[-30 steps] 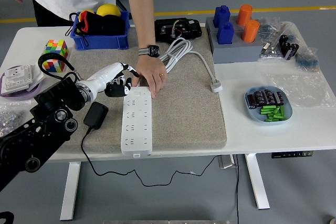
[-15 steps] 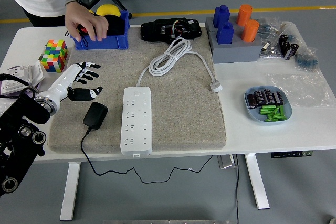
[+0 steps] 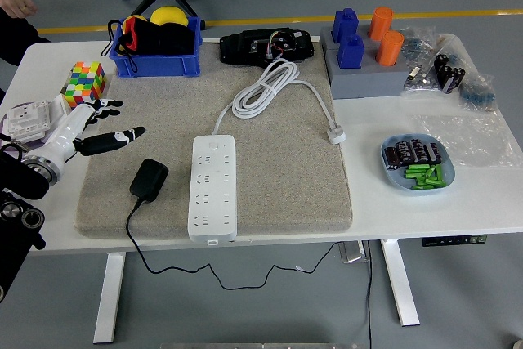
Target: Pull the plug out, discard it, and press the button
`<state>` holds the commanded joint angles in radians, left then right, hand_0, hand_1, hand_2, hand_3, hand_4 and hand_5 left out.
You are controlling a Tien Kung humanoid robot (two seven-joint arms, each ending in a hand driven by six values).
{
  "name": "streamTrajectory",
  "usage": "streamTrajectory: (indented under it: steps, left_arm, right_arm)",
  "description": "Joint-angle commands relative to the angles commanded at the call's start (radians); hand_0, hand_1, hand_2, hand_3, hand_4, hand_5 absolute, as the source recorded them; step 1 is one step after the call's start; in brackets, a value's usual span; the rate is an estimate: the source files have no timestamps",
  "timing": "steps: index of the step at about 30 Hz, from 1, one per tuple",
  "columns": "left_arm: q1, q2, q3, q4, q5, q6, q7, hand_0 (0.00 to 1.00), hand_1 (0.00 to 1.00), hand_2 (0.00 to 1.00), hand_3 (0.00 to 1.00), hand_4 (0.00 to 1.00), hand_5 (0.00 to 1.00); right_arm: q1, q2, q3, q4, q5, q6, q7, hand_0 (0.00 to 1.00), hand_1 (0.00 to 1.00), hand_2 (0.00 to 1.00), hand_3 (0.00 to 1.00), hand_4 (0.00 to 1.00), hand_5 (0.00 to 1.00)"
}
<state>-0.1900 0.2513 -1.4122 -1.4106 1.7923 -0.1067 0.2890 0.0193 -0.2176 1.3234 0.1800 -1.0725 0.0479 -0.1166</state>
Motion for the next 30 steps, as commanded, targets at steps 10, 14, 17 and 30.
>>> streamTrajectory:
  steps: [10,14,17,30]
  left_arm:
    - [-0.003,0.0,-0.007,0.0,-0.001,-0.007,0.005,0.849,0.846,0.82,0.878,0.898,0.433]
    - [-0.001,-0.001,-0.018,0.0,0.001,-0.009,0.006,0.841,0.829,0.81,0.877,0.891,0.424]
    - [0.0,0.001,-0.029,0.0,0.002,-0.011,0.008,0.836,0.825,0.799,0.877,0.884,0.418]
    - [-0.033,0.031,-0.022,0.002,-0.012,-0.01,0.002,0.831,0.811,0.784,0.872,0.868,0.424]
  right_arm:
    - [0.002,0.0,0.0,0.0,0.0,0.001,0.001,0.692,0.678,0.662,0.616,0.712,0.488]
    - [0.002,0.0,0.001,0.0,-0.001,0.001,0.0,0.692,0.678,0.662,0.616,0.712,0.488]
    - [0.002,0.0,0.002,0.0,-0.002,0.001,0.001,0.692,0.678,0.662,0.616,0.712,0.488]
    - [0.029,-0.023,-0.06,0.0,0.028,0.0,0.007,0.692,0.678,0.663,0.616,0.712,0.489]
